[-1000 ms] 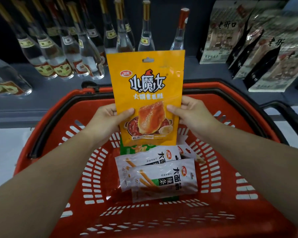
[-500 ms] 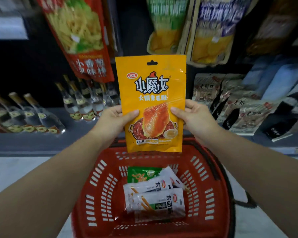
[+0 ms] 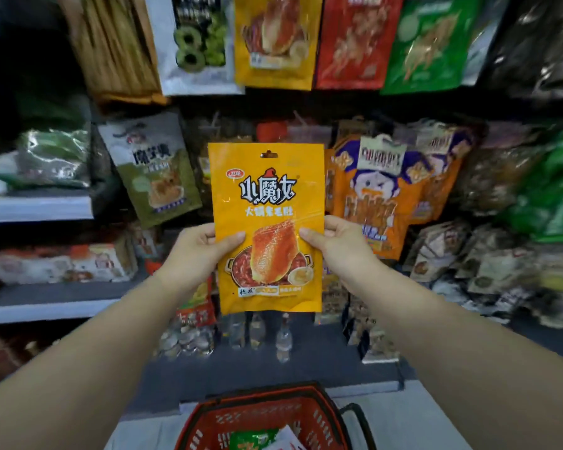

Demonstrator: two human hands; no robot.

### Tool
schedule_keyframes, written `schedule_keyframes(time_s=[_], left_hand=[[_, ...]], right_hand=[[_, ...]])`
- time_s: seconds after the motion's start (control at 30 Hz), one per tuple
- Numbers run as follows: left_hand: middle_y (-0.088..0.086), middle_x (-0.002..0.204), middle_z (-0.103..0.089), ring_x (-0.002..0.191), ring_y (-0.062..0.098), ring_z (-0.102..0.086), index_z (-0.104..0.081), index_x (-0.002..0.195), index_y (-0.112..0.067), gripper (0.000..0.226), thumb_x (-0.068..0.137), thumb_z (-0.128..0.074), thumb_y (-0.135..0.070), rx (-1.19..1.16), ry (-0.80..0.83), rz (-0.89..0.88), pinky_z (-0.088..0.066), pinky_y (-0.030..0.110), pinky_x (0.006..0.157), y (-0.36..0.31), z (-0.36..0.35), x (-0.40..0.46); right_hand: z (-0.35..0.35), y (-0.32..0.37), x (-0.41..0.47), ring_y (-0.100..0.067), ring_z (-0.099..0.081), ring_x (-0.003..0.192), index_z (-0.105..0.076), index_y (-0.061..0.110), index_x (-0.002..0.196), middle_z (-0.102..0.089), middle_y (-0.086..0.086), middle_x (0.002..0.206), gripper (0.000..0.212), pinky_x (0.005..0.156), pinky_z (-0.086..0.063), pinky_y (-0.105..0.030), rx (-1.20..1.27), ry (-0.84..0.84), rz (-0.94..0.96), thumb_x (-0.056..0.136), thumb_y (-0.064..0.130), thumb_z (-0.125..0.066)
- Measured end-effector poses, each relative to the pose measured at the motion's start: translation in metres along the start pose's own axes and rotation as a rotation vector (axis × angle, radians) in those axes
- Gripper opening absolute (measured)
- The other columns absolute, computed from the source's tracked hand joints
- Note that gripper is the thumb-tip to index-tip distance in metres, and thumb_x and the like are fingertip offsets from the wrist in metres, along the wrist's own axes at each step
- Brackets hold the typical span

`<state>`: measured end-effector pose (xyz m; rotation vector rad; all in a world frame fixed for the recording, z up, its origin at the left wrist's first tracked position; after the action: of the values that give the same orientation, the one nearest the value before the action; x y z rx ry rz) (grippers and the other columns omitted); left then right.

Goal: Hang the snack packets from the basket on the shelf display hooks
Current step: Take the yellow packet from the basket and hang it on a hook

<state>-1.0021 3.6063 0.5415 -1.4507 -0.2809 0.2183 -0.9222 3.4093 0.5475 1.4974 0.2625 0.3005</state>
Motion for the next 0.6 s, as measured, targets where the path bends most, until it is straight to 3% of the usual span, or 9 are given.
schedule_keyframes(time_s=[0.07, 0.27, 0.47, 0.6], left_hand=[[0.002, 0.086, -0.077, 0.073, 0.018, -0.075, -0.073, 0.093, -0.017, 0.008, 0.088, -0.066, -0.02, -0.013, -0.013, -0.013, -0.059, 0.029, 0.058, -0.046, 0.005, 0.001], [0.008, 0.096, -0.076, 0.085, 0.026, -0.074, -0.073, 0.102, -0.01, 0.018, 0.087, -0.068, -0.02, 0.006, -0.005, -0.083, -0.058, 0.042, 0.08, -0.147, 0.013, 0.006], [0.011, 0.097, -0.076, 0.089, 0.032, -0.073, -0.075, 0.096, -0.012, 0.015, 0.086, -0.069, -0.022, -0.043, 0.035, -0.092, -0.055, 0.052, 0.086, -0.186, 0.015, 0.011], [0.016, 0.102, -0.074, 0.094, 0.038, -0.071, -0.073, 0.099, -0.012, 0.025, 0.08, -0.073, -0.029, -0.102, 0.084, -0.087, -0.051, 0.058, 0.089, -0.198, 0.011, 0.016]], right_hand=[[0.004, 0.05, -0.002, -0.019, -0.071, 0.083, -0.067, 0.02, 0.091, -0.072, -0.007, 0.1, 0.011, 0.08, -0.058, -0.037, -0.019, -0.019, 0.036, 0.09, 0.01, -0.064], [0.014, 0.149, -0.013, -0.024, -0.072, 0.089, -0.068, 0.022, 0.093, -0.074, -0.007, 0.1, 0.01, 0.087, -0.056, -0.046, -0.044, -0.042, 0.085, 0.091, 0.014, -0.064], [0.018, 0.193, -0.014, -0.026, -0.071, 0.094, -0.07, 0.022, 0.093, -0.074, -0.006, 0.102, 0.009, 0.091, -0.054, -0.049, -0.061, -0.086, 0.141, 0.09, 0.014, -0.065], [0.021, 0.207, -0.014, -0.025, -0.069, 0.099, -0.07, 0.027, 0.086, -0.074, -0.002, 0.101, 0.011, 0.094, -0.051, -0.05, -0.072, -0.123, 0.16, 0.09, 0.018, -0.066]])
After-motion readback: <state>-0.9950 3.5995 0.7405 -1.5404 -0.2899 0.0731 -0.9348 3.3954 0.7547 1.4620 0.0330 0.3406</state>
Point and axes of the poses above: each hand's wrist, its own x-axis towards the middle knuckle, its own z-axis out of the back of the hand, y = z × x, the point moved 10 cm from there along x, towards the middle knuckle
